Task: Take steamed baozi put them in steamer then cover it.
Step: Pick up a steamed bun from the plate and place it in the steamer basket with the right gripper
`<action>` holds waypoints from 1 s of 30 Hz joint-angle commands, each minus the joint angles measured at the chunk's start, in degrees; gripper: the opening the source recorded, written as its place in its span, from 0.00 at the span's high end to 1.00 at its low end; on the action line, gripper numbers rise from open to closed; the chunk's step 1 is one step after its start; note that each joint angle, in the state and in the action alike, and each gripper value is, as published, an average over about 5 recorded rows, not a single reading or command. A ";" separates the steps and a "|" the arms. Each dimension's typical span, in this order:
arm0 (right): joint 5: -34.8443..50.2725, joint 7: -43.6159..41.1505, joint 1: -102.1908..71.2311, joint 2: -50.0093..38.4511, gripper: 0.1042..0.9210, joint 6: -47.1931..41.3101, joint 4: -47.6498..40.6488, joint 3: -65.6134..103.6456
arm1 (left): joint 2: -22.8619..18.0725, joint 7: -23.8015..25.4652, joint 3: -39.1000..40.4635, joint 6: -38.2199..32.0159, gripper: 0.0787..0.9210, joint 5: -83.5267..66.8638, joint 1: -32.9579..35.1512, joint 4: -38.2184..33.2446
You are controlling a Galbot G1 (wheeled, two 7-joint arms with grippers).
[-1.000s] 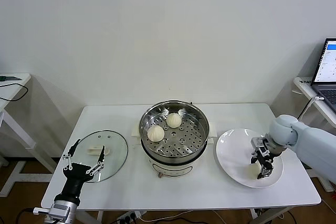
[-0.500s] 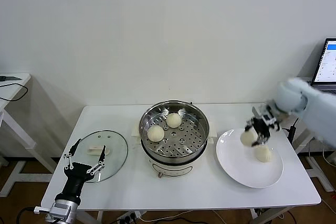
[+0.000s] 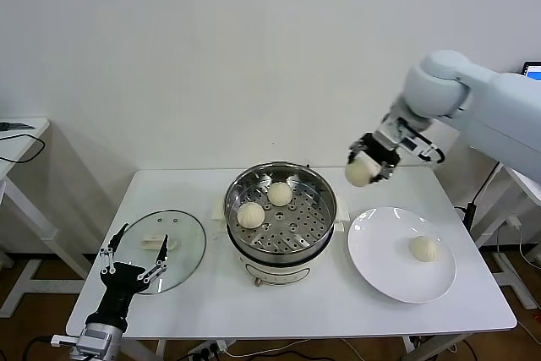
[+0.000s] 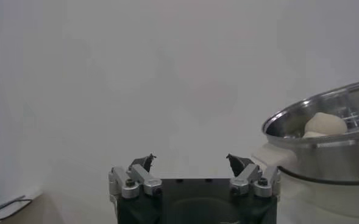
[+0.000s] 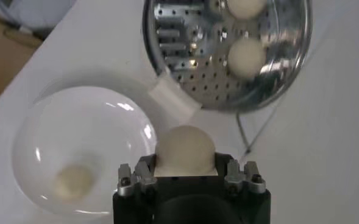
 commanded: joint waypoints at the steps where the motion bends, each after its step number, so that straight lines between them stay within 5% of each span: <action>1: -3.70 2.76 4.14 13.06 0.34 11.19 1.26 -6.03 | 0.10 0.11 -0.19 -0.12 0.12 -0.03 -0.08 0.13; 30: -5.42 1.93 -4.73 24.02 0.33 16.67 -0.79 -9.21 | 0.99 0.50 -1.42 0.04 0.12 -1.25 -0.87 1.61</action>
